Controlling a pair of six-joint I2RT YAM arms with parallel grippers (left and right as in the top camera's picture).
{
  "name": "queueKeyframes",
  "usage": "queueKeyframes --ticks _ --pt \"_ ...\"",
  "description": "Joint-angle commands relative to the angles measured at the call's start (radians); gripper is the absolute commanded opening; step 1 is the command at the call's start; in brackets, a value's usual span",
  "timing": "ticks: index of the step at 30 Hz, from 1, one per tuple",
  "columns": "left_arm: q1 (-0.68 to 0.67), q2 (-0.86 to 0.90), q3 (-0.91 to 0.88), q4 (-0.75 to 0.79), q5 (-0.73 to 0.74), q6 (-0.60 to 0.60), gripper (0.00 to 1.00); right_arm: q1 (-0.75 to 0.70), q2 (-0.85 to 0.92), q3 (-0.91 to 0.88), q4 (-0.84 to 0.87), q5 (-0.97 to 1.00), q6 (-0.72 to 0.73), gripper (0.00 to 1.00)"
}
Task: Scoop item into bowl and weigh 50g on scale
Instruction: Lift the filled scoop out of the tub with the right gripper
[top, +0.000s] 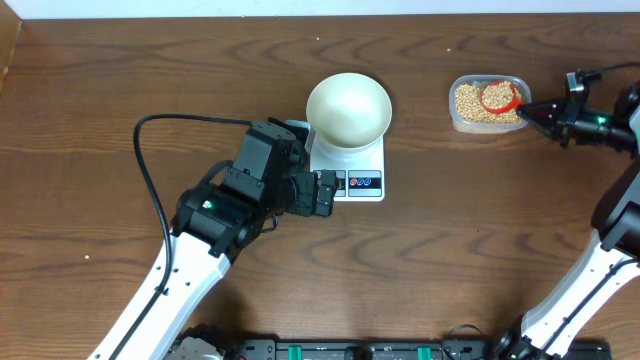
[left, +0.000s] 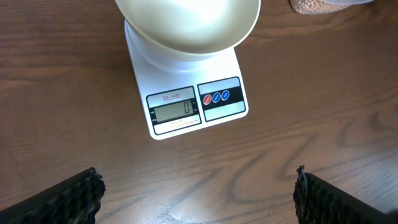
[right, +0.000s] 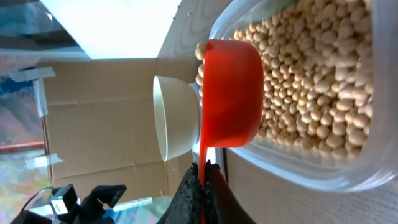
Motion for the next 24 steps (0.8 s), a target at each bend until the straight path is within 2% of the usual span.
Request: queueKeyframes --ticks 1,4,7,24 --pt "0.003 0.002 0.017 -0.003 0.005 0.01 0.99 -0.004 0.007 -0.006 -0.037 -0.053 -0.134 0.01" --pt "0.003 0.002 0.017 -0.003 0.005 0.01 0.99 -0.004 0.007 -0.006 -0.1 -0.031 -0.237 0.01" --pt "0.003 0.002 0.017 -0.003 0.005 0.01 0.99 -0.004 0.007 -0.006 -0.132 -0.007 -0.275 0.01" --pt "0.003 0.002 0.017 -0.003 0.005 0.01 1.0 -0.003 0.007 -0.006 -0.17 -0.127 -0.303 0.01"
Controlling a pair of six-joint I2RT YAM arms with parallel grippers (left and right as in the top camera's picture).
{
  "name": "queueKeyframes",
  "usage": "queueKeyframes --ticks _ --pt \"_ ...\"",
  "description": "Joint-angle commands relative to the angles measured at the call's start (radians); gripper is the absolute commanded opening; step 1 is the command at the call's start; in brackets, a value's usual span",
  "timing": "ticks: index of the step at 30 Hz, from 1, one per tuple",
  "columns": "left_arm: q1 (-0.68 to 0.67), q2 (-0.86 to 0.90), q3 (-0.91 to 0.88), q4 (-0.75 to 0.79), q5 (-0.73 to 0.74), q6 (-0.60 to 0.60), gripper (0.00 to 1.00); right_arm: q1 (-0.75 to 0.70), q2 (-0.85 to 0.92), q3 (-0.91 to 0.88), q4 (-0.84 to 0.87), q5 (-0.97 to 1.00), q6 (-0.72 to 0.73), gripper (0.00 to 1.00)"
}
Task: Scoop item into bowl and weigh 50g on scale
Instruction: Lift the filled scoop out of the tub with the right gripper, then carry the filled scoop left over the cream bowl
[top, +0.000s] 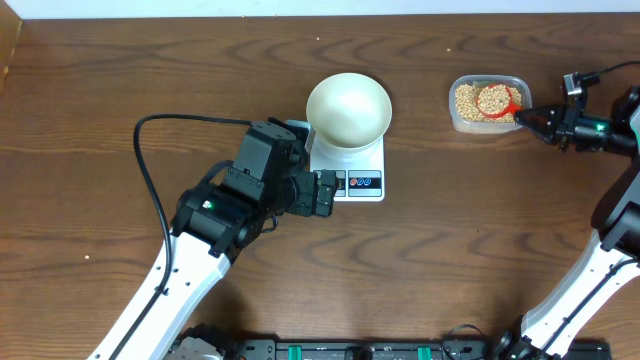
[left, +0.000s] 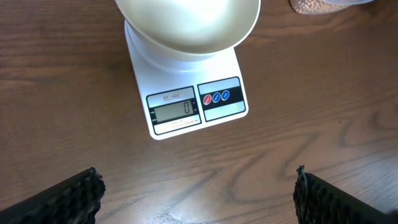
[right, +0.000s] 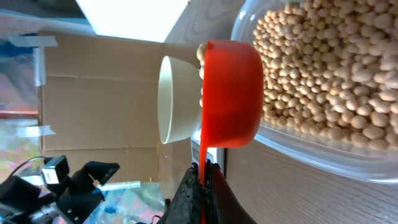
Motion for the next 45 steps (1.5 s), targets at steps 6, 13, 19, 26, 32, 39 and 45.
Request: queueKeyframes --ticks 6,13,19,26,32,39,45 --pt "0.003 0.002 0.017 -0.003 0.005 0.01 0.99 0.004 0.007 -0.006 -0.044 -0.138 -0.027 0.01" --pt "0.003 0.002 0.017 -0.004 0.005 0.01 0.99 0.043 0.006 -0.005 -0.06 -0.152 -0.027 0.01" --pt "0.003 0.002 0.017 -0.003 0.005 0.01 0.99 0.092 0.005 -0.005 -0.062 -0.183 -0.043 0.01" --pt "0.003 0.002 0.017 -0.004 0.005 0.01 1.0 0.151 -0.005 -0.003 -0.062 -0.204 -0.043 0.01" --pt "0.003 0.002 0.017 -0.003 0.005 0.01 1.0 0.208 -0.005 0.004 -0.068 -0.204 -0.042 0.01" --pt "0.003 0.002 0.017 -0.003 0.005 0.01 0.99 0.272 -0.04 0.024 -0.074 -0.204 -0.042 0.01" --pt "0.003 0.002 0.017 -0.003 0.005 0.01 0.99 0.319 -0.11 0.025 -0.074 -0.204 -0.042 0.01"
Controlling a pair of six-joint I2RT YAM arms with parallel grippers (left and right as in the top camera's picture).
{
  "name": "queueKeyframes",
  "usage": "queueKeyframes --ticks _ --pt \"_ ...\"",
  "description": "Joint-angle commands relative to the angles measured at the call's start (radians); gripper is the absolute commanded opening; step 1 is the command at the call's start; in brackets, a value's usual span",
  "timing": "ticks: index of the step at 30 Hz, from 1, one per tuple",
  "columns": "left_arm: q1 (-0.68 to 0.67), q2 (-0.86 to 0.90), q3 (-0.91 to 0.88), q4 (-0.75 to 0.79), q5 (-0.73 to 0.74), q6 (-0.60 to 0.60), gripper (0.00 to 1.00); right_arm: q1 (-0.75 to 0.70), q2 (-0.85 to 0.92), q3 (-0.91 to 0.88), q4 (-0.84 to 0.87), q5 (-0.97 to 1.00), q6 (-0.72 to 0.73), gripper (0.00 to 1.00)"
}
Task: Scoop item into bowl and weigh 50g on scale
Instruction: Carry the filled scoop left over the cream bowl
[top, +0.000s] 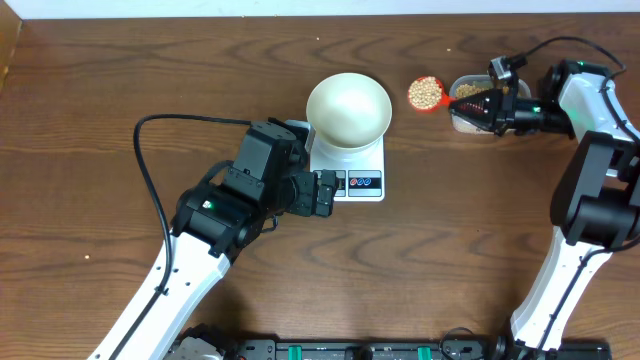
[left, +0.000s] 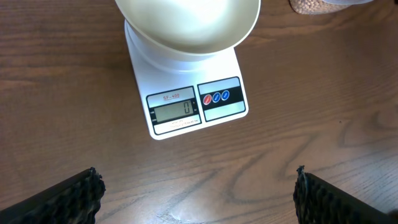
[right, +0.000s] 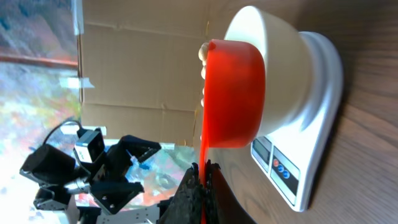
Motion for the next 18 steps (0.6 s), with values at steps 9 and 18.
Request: queueKeyframes --ticks 9,18 --pt "0.003 0.002 0.017 -0.003 0.005 0.01 0.99 0.137 -0.106 0.024 0.0 -0.108 -0.019 0.01" --pt "0.003 0.002 0.017 -0.004 0.005 0.01 0.99 0.261 -0.106 0.024 0.108 -0.093 0.072 0.01"
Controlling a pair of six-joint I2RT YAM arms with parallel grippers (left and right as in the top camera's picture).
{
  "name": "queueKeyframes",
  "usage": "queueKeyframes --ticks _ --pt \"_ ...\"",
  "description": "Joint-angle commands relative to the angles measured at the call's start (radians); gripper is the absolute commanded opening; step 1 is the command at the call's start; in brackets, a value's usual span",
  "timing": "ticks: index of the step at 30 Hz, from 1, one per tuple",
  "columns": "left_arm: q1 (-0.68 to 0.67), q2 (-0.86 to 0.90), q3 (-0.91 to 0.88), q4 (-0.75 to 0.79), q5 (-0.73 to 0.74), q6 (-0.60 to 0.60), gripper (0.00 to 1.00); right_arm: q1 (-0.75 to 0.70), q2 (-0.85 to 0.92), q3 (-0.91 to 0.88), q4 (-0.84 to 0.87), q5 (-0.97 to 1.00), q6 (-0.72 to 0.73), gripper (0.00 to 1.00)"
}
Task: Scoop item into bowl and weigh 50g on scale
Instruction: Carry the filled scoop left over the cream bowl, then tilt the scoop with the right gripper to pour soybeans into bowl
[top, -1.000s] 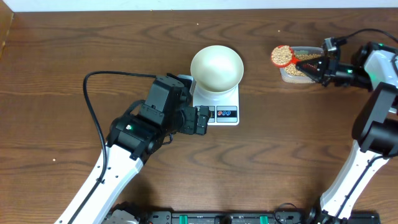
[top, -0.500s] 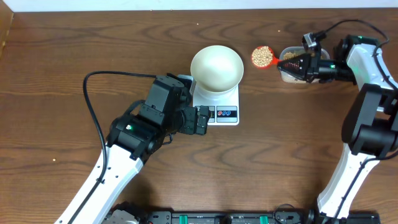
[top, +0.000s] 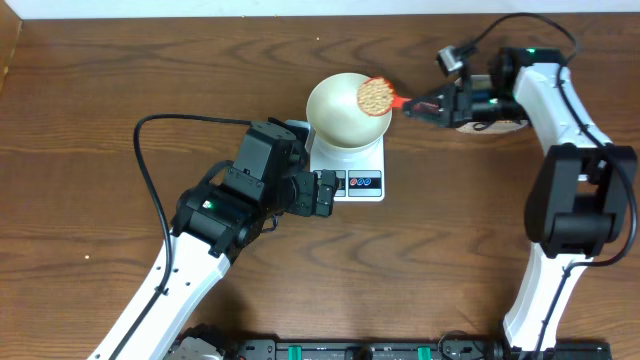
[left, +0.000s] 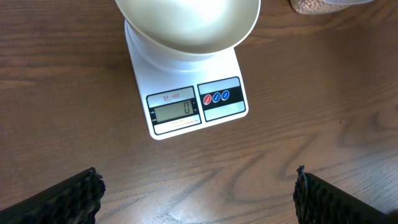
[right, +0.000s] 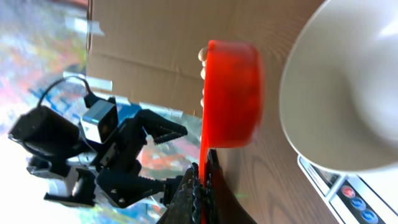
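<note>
A cream bowl (top: 345, 110) sits on the white scale (top: 362, 184), whose display (left: 175, 111) reads 0. My right gripper (top: 413, 105) is shut on the handle of a red scoop (top: 377, 94) full of beans, held over the bowl's right rim; the same scoop (right: 231, 93) appears beside the bowl (right: 348, 87) in the right wrist view. The bean container (top: 500, 125) is mostly hidden behind the right arm. My left gripper (top: 322, 193) stands open just left of the scale's front, its fingers (left: 68, 198) wide apart with nothing between them.
The left arm's black cable (top: 150, 190) loops over the table at the left. A corner of the bean container (left: 311, 5) shows at the top right of the left wrist view. The table's far edge runs along the top.
My right gripper has moved left with the loaded scoop, from between the container and the bowl to over the bowl's right rim. The left arm has not moved.
The scoop was down in the bean container with my right gripper shut on its handle. It was then full of beans above the container, then carried left clear of it, and now hangs over the bowl. The scale reads 0 throughout.
</note>
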Motion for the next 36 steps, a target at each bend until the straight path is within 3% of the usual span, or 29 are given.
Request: queueKeyframes --ticks 1,7,12,36 --pt "0.003 0.002 0.017 -0.003 0.005 0.01 1.0 0.042 -0.023 0.018 0.066 -0.023 0.087 0.01" --pt "0.003 0.002 0.017 -0.003 0.005 0.01 0.99 0.092 -0.023 0.018 0.303 0.127 0.383 0.01" --pt "0.003 0.002 0.017 -0.003 0.005 0.01 0.99 0.107 -0.024 0.019 0.396 0.204 0.495 0.01" --pt "0.003 0.002 0.017 -0.003 0.005 0.01 1.0 0.188 -0.024 0.12 0.357 0.674 0.566 0.01"
